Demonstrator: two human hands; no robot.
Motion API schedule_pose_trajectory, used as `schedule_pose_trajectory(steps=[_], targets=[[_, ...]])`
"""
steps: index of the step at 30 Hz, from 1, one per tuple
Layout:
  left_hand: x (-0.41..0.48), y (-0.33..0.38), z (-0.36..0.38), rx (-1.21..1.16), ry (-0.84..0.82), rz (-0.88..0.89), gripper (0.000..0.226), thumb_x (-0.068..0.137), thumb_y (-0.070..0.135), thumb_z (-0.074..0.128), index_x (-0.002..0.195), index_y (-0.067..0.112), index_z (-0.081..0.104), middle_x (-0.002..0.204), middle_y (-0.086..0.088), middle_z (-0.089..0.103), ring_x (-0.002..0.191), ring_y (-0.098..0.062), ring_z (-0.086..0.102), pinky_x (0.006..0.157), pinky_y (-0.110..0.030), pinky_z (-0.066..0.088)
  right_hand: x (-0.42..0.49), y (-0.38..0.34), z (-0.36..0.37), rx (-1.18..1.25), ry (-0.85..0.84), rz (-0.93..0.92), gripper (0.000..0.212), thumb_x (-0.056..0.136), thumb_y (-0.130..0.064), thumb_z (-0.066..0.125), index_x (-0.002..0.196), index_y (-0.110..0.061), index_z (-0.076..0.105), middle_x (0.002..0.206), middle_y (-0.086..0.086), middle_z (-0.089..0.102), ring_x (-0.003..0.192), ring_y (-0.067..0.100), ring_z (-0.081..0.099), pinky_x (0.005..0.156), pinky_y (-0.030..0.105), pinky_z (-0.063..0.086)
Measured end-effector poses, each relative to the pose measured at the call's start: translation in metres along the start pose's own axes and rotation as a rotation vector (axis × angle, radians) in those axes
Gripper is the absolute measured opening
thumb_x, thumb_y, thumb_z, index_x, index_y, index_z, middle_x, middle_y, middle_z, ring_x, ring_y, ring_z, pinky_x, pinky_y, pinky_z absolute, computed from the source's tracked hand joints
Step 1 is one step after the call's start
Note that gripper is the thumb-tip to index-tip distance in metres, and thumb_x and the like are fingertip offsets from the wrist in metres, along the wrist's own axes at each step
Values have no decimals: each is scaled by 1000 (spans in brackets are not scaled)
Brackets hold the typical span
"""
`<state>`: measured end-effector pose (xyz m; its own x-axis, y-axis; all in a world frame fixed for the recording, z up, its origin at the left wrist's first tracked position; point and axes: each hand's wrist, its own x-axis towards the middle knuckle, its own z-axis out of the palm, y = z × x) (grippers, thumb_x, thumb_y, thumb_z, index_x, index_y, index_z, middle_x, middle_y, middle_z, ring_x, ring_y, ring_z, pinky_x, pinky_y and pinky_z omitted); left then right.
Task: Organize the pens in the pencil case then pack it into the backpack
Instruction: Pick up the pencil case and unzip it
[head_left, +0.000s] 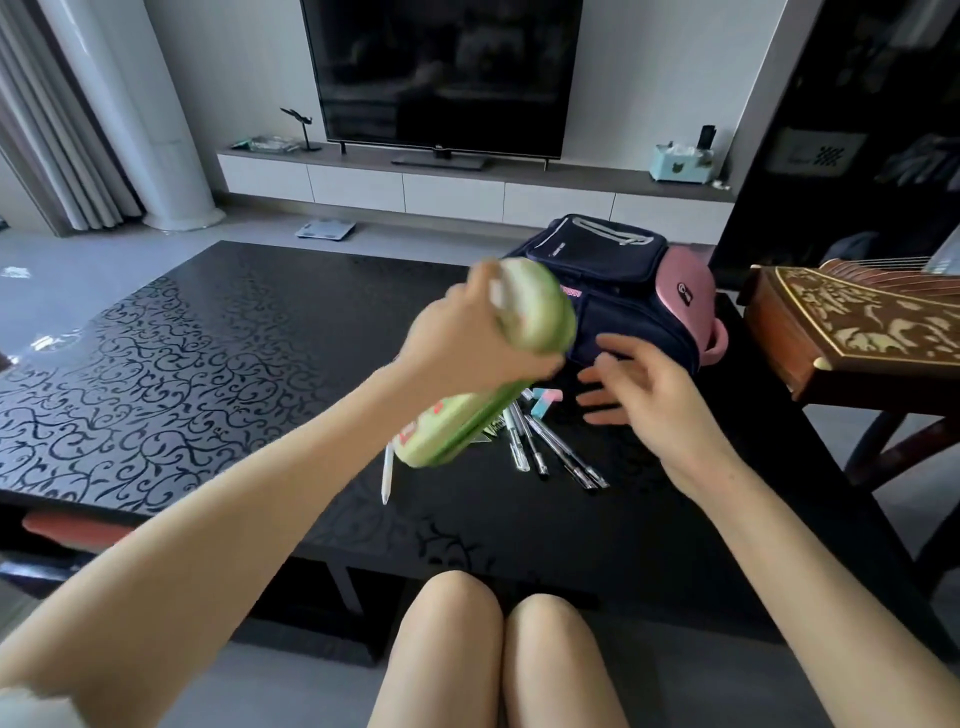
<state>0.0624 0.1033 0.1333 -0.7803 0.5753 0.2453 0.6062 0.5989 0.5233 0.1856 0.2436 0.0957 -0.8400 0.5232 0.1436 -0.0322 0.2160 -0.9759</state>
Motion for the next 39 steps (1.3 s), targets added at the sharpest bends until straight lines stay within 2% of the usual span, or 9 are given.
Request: schedule_pose_trajectory(steps=[4,8,16,21,25,27,32,36,39], targets=[[-15,20,52,331,-102,289,105,47,67,71,130,19,28,107,-9,56,94,-34,57,78,-38,49,-5,12,-17,-60,43,30,29,98,-23,45,127,-26,50,101,-11,59,80,-12,61,58,10,51],[-24,17,107,364,-351,267,107,48,66,73,132,19,25,114,-12,52,97,-35,56,83,-43,49,-19,60,-36,-104,-34,253,36,98,-22,46,133,-19,49,124,4,59,101,11,62,70,27,58],[-45,-2,167,605,-570,314,126,51,75,67,147,25,2,128,-17,45,113,-34,44,91,-45,39,-48,129,-33,-108,-61,538,43,94,-12,52,135,-9,42,109,9,60,94,22,64,65,32,59],[-39,-52,134,591,-731,226,126,53,67,73,146,32,-4,145,-13,29,132,-31,28,108,-54,24,-48,141,-41,-499,-153,382,54,85,-28,66,134,-20,47,125,-2,58,108,12,57,88,27,49],[-35,-88,109,427,-779,194,112,59,53,79,145,35,10,142,-4,34,131,-24,30,108,-39,31,-43,138,-45,-763,-427,194,93,70,-43,76,146,-35,23,153,-11,20,141,11,19,114,33,23],[-32,-92,106,332,-758,210,100,62,49,78,143,33,21,137,-1,39,126,-20,36,105,-32,33,-39,138,-43,-870,-511,151,94,71,-42,76,146,-38,20,154,-14,14,142,12,14,115,35,21],[-11,-106,94,18,-729,65,71,60,60,73,123,33,53,112,15,54,106,-10,52,91,-22,41,-6,131,-51,-729,-448,130,57,81,-34,69,133,-37,47,132,-21,51,121,2,48,104,27,38],[6,-111,90,-217,-585,-80,59,60,77,54,100,35,65,99,10,65,90,-8,63,79,-25,52,31,126,-49,-543,-339,204,9,88,-34,61,95,-32,67,93,-13,70,88,3,63,87,29,49],[21,-114,98,-196,-442,-176,51,75,71,50,96,27,65,90,5,65,79,-8,61,70,-23,47,58,130,-41,-535,-290,282,31,89,-44,56,88,-15,69,82,2,72,70,14,65,78,40,53]])
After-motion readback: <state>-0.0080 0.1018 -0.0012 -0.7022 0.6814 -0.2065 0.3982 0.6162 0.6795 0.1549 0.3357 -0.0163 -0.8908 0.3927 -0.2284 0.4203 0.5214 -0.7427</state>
